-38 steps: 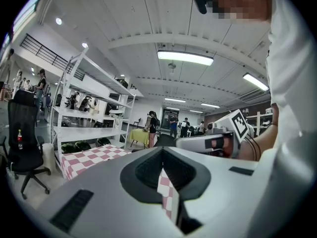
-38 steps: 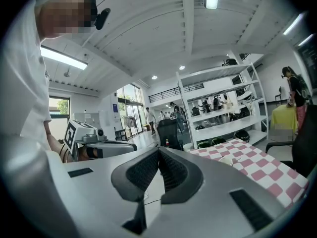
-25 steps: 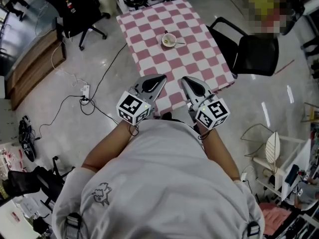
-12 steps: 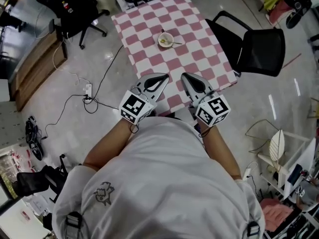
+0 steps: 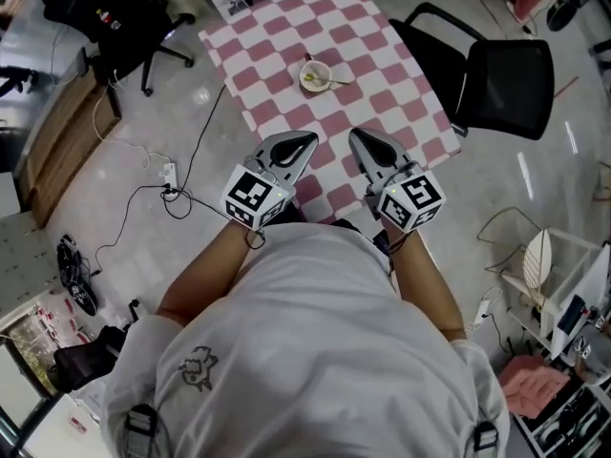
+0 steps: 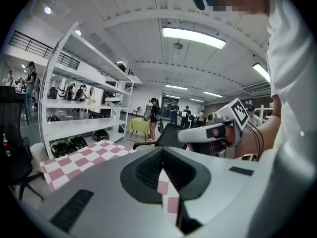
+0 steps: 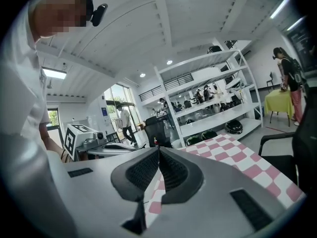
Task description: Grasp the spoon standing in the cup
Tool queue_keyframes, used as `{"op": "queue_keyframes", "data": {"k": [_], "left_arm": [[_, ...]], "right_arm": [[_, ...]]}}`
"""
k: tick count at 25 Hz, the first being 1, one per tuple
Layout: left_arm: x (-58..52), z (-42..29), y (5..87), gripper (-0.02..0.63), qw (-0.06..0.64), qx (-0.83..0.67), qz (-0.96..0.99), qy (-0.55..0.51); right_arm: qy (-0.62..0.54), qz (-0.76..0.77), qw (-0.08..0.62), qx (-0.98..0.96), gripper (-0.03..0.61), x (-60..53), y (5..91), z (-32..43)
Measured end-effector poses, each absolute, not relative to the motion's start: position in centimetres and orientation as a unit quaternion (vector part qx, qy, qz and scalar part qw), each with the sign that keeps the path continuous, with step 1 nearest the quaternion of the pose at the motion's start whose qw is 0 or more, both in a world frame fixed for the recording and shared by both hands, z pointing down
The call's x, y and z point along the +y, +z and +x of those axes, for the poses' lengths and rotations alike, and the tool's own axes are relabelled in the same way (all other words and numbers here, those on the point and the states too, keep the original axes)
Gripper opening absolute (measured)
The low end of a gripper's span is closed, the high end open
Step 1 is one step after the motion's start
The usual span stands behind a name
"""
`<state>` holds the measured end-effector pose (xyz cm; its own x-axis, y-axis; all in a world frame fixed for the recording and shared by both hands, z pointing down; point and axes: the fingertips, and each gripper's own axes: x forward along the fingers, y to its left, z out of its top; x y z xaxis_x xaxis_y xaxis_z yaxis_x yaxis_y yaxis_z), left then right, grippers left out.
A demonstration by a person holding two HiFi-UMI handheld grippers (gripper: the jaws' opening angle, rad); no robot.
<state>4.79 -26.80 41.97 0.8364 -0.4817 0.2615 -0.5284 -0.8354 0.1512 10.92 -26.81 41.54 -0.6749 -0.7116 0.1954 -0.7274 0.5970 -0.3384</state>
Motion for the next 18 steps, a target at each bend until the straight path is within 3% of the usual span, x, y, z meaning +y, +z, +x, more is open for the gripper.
{"op": "queue_keyframes", "data": {"k": [18], "left_arm": [[-35.1,4.4,48.4,0.014,0.163,-0.235,0.949,0.136]], "right_arm": [[0.273,0.449,0.057,-0.849,0.035,-35.1,50.0,12.2]]}}
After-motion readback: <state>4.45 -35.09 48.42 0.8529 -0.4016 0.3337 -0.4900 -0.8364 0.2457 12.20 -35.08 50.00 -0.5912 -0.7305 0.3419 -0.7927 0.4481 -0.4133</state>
